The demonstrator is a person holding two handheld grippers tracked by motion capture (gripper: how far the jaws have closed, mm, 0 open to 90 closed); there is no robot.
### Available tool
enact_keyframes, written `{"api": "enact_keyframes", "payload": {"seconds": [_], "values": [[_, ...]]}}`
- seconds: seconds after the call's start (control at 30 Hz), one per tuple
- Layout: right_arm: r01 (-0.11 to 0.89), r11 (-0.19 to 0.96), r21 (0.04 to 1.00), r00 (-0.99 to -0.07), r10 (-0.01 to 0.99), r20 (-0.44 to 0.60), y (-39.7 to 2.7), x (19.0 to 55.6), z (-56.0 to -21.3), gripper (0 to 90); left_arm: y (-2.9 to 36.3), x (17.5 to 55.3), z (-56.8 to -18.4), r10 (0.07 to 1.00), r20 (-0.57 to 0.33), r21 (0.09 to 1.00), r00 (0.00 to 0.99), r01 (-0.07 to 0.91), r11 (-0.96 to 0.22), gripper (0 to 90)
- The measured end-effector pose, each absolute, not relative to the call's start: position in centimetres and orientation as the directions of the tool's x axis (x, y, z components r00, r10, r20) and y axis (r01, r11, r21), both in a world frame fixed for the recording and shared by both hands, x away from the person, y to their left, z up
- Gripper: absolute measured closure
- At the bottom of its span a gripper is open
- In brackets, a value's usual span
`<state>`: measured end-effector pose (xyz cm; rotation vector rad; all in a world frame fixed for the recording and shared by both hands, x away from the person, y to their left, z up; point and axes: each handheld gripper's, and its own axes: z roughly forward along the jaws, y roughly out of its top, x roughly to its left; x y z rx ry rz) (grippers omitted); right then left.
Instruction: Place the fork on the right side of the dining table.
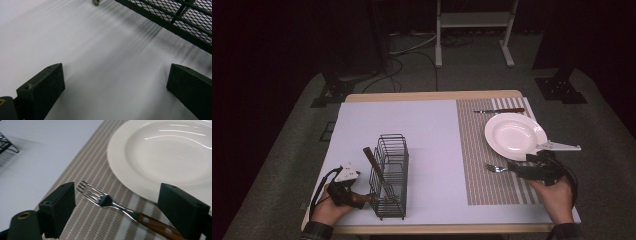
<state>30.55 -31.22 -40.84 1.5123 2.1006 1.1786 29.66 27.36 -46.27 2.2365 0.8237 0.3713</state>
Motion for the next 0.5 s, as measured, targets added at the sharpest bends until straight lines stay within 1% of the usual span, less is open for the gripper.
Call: {"api": "enact_keyframes", "payload": {"seconds": [0.13,0.27,0.37,0.5], "values": [[0.621,0.152,0.769,-0.458,0.866,0.199,-29.7,30.8,-40.6,10.6,27.4,29.7,-46.3,0.654,0.023,0.708,0.756,0.449,-0.545,0.0],[0.603,0.196,0.773,-0.499,0.849,0.174,-28.0,31.1,-40.4,9.9,27.4,29.7,-46.3,0.653,0.024,0.708,0.757,0.449,-0.546,0.0],[0.590,0.232,0.774,-0.533,0.831,0.158,-26.7,31.5,-40.3,2.2,27.4,29.7,-46.3,0.653,0.025,0.708,0.757,0.448,-0.545,0.0],[0.561,0.257,0.787,-0.575,0.805,0.147,-25.0,31.8,-40.2,0.0,27.4,29.7,-46.3,0.653,0.024,0.708,0.757,0.448,-0.546,0.0]]}}
